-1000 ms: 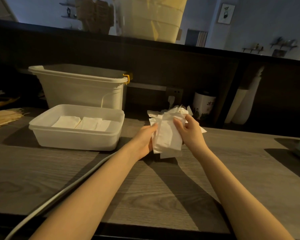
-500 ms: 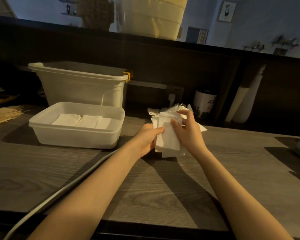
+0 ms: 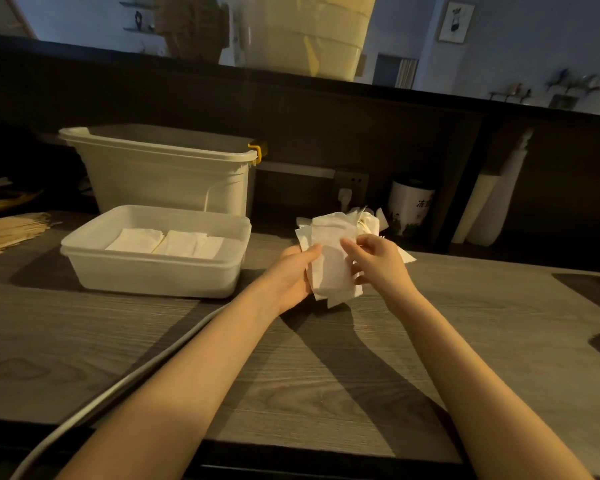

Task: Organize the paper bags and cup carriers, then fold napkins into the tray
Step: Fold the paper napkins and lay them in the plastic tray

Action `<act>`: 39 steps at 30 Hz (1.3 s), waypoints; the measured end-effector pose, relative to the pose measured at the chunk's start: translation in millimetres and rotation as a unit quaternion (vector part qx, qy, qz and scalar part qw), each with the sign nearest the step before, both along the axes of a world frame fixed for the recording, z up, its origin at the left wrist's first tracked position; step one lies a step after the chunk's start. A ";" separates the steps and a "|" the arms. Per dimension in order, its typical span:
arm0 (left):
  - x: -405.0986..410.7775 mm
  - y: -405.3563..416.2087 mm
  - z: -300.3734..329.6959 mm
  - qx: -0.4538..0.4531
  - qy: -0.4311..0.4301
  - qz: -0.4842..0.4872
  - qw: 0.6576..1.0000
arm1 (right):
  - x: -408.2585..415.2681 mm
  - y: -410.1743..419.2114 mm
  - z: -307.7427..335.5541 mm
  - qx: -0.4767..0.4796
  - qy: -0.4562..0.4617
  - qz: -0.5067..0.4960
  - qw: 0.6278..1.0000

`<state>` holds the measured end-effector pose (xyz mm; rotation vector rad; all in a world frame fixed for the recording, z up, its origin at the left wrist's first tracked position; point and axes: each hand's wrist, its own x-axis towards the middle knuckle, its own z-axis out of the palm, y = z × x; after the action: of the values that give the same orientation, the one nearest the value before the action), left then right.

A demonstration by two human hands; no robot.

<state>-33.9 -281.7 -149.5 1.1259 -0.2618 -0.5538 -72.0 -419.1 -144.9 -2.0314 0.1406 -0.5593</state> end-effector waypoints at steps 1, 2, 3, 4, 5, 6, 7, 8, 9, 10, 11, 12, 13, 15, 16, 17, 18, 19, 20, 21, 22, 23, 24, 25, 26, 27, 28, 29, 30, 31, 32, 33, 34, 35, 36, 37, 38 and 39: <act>-0.6 0.4 -0.2 0.002 0.003 -0.013 1.000 | 0.6 0.5 -0.4 -0.013 -0.003 -0.005 1.000; -0.8 0.9 -0.3 -0.001 0.009 -0.025 1.000 | 1.2 0.7 -0.7 -0.021 -0.006 -0.013 1.000; -0.4 1.2 -0.3 -0.007 0.015 -0.034 0.999 | 1.3 0.8 -0.6 -0.018 -0.011 -0.021 1.000; -0.5 1.5 0.0 -0.013 0.021 -0.038 0.999 | 1.2 0.1 -0.3 -0.009 -0.015 -0.026 1.000; -0.8 1.6 0.5 -0.019 0.025 -0.037 0.999 | 0.8 -1.4 -0.1 0.003 -0.020 -0.028 0.999; -1.3 1.7 1.2 -0.022 0.029 -0.033 0.999 | 0.7 -3.4 -0.1 0.011 -0.023 -0.030 0.999; -1.3 1.6 1.5 -0.024 0.032 -0.030 0.999 | 0.6 -5.1 -0.4 0.012 -0.021 -0.033 0.999; -1.1 1.4 1.3 -0.024 0.032 -0.026 0.999 | 0.4 -6.0 -0.7 0.008 -0.017 -0.038 0.999; -0.9 0.8 1.2 -0.023 0.030 -0.025 0.999 | 0.4 -5.9 -1.2 0.001 -0.012 -0.042 0.999; -1.8 0.4 1.6 -0.019 0.026 -0.024 0.999 | 0.4 -5.0 -1.5 -0.005 -0.010 -0.043 0.999; -2.2 -0.2 1.9 -0.014 0.023 -0.022 0.999 | 0.5 -3.4 -1.8 -0.011 -0.010 -0.044 0.999; -2.5 -0.6 2.1 -0.009 0.022 -0.020 1.000 | 0.5 -2.0 -1.9 -0.017 -0.012 -0.046 0.999; -2.5 -1.2 2.1 -0.007 0.021 -0.019 1.000 | 0.7 -1.1 -2.1 -0.022 -0.015 -0.050 0.998; -3.0 -1.7 2.1 -0.008 0.019 -0.019 1.000 | 1.1 -0.8 -2.6 -0.026 -0.018 -0.057 0.998; -3.3 -1.7 2.0 -0.007 0.017 -0.018 1.000 | 1.0 -0.9 -2.8 -0.026 -0.017 -0.058 0.998; -3.4 -1.8 2.1 -0.005 0.014 -0.018 1.000 | 1.3 -1.2 -3.1 -0.024 -0.014 -0.060 0.998; -3.8 -2.1 2.2 -0.001 0.009 -0.017 1.000 | 1.5 -1.5 -3.3 -0.022 -0.011 -0.062 0.998; -4.4 -2.7 2.2 0.004 0.004 -0.013 1.000 | 1.9 -1.5 -3.5 -0.018 -0.008 -0.063 0.998; -5.3 -3.2 2.1 0.010 -0.001 -0.006 1.000 | 2.1 -1.3 -3.3 -0.016 -0.004 -0.065 0.998; -5.9 -3.7 1.6 0.016 -0.005 0.003 1.000 | 2.4 -0.9 -2.9 -0.015 0.003 -0.069 0.998; -6.1 -4.1 1.2 0.018 -0.006 0.011 1.000 | 2.9 -1.1 -2.6 -0.015 0.011 -0.073 0.997; -6.2 -4.3 1.1 0.016 -0.003 0.018 1.000 | 3.2 -1.3 -2.2 -0.015 0.022 -0.078 0.997; -6.2 -4.3 1.3 0.012 0.003 0.024 1.000 | 3.2 -2.2 -2.3 -0.016 0.035 -0.079 0.996; -6.0 -4.3 1.7 0.007 0.008 0.029 1.000 | 2.5 -2.9 -2.3 -0.018 0.049 -0.076 0.996; -5.8 -4.1 2.0 0.004 0.011 0.032 0.999 | 1.6 -3.4 -2.4 -0.020 0.061 -0.068 0.996; -5.9 -4.2 2.3 0.004 0.011 0.034 0.999 | 0.5 -3.4 -2.5 -0.017 0.068 -0.057 0.996; -6.2 -4.3 2.3 0.005 0.009 0.035 0.999 | -0.3 -3.0 -2.9 -0.011 0.070 -0.047 0.996; -6.8 -4.6 2.1 0.007 0.005 0.034 0.999 | -0.7 -2.3 -3.3 -0.008 0.066 -0.044 0.997; -7.3 -5.0 1.8 0.009 0.001 0.034 0.999 | -0.7 -1.5 -3.4 -0.004 0.056 -0.048 0.997; -7.4 -5.4 1.3 0.013 -0.005 0.035 0.999 | -0.8 -0.5 -3.1 0.008 0.042 -0.054 0.998; -7.0 -5.9 0.8 0.018 -0.012 0.037 0.999 | -0.7 0.0 -2.6 0.028 0.026 -0.059 0.998; -6.6 -6.1 0.6 0.024 -0.019 0.041 0.999 | -0.6 0.0 -2.1 0.046 0.008 -0.064 0.997; -6.2 -6.2 0.2 0.029 -0.023 0.045 0.998 | -0.3 -0.9 -1.9 0.055 -0.008 -0.066 0.996; -5.8 -6.4 0.1 0.033 -0.026 0.048 0.998 | -0.5 -1.3 -1.5 0.058 -0.020 -0.064 0.996; -5.4 -6.5 -0.3 0.037 -0.029 0.050 0.998 | -0.4 -1.7 -1.6 0.058 -0.027 -0.059 0.996; -5.4 -6.9 -0.5 0.043 -0.032 0.052 0.997 | 0.0 -2.0 -2.1 0.054 -0.032 -0.053 0.997; -5.6 -7.3 -0.9 0.048 -0.034 0.054 0.997 | 0.4 -2.2 -3.2 0.044 -0.037 -0.050 0.997; -5.9 -7.7 -1.3 0.050 -0.034 0.056 0.997 | 0.7 -2.2 -4.1 0.031 -0.043 -0.051 0.997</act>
<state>-39.8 -289.4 -150.8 1.2497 -0.2307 -0.4336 -71.3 -421.3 -149.0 -1.9452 0.2077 -0.6962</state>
